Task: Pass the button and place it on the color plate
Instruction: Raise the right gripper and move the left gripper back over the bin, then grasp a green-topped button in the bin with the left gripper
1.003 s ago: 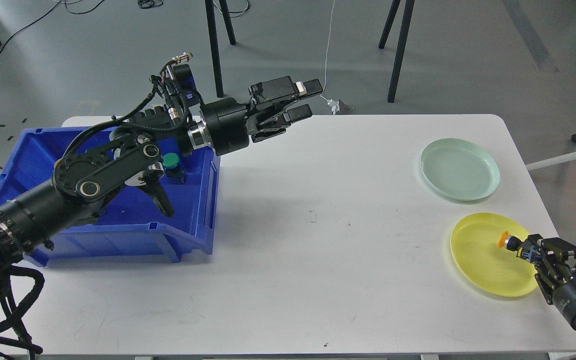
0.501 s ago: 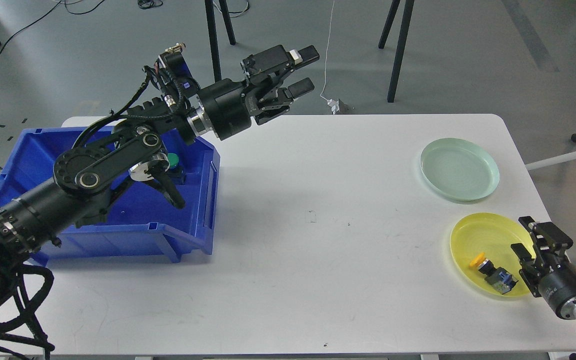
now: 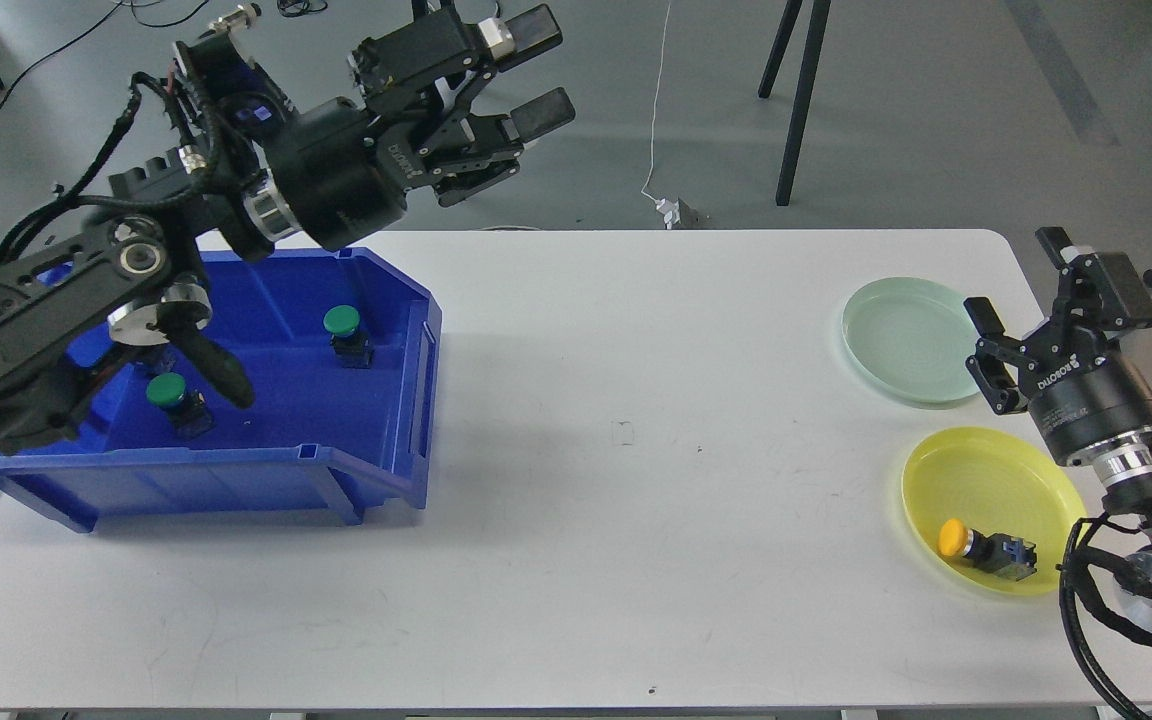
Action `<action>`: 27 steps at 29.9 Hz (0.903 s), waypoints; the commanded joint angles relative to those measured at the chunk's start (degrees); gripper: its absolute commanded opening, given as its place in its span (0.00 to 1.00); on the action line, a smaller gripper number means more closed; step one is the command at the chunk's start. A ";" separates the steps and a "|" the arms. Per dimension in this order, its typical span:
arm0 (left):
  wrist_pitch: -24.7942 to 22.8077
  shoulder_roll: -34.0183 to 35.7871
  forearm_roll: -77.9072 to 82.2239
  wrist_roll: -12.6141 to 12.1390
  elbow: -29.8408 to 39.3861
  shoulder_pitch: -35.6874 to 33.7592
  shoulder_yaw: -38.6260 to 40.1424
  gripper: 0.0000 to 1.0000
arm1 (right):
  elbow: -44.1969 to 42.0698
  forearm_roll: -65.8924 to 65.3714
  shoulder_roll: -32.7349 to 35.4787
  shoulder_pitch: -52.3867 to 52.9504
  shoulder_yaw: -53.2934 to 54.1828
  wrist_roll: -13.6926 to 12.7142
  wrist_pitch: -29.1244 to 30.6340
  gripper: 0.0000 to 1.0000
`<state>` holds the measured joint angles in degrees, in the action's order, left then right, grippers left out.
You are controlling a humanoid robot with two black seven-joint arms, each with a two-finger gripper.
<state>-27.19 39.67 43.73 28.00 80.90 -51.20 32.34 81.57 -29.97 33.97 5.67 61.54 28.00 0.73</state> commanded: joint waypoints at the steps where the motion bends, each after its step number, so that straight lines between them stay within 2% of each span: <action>1: 0.82 10.31 5.11 0.00 1.81 -0.04 -2.62 0.84 | -0.27 0.00 -1.36 0.83 -0.28 0.00 0.15 0.97; 5: 0.47 18.67 25.29 0.00 -3.10 -0.74 -9.20 0.85 | -0.54 -0.09 -1.36 0.74 -0.63 0.00 0.15 0.98; 11: 0.21 18.60 46.07 0.00 -15.76 -2.68 -16.16 0.83 | -0.62 -0.09 -1.45 0.13 -0.98 0.00 0.15 0.98; 18: 0.30 14.21 54.08 0.00 -26.13 -1.80 -18.01 0.83 | -0.62 -0.09 -1.36 -0.13 -0.98 0.00 0.24 0.98; 27: 1.00 9.90 56.99 0.00 -34.84 -1.71 -21.52 0.82 | -0.62 -0.09 -1.45 -0.22 -1.07 0.00 0.24 0.98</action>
<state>-26.37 50.27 100.69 28.01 47.88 -52.94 12.02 80.94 -30.07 32.58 5.45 60.55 28.00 0.97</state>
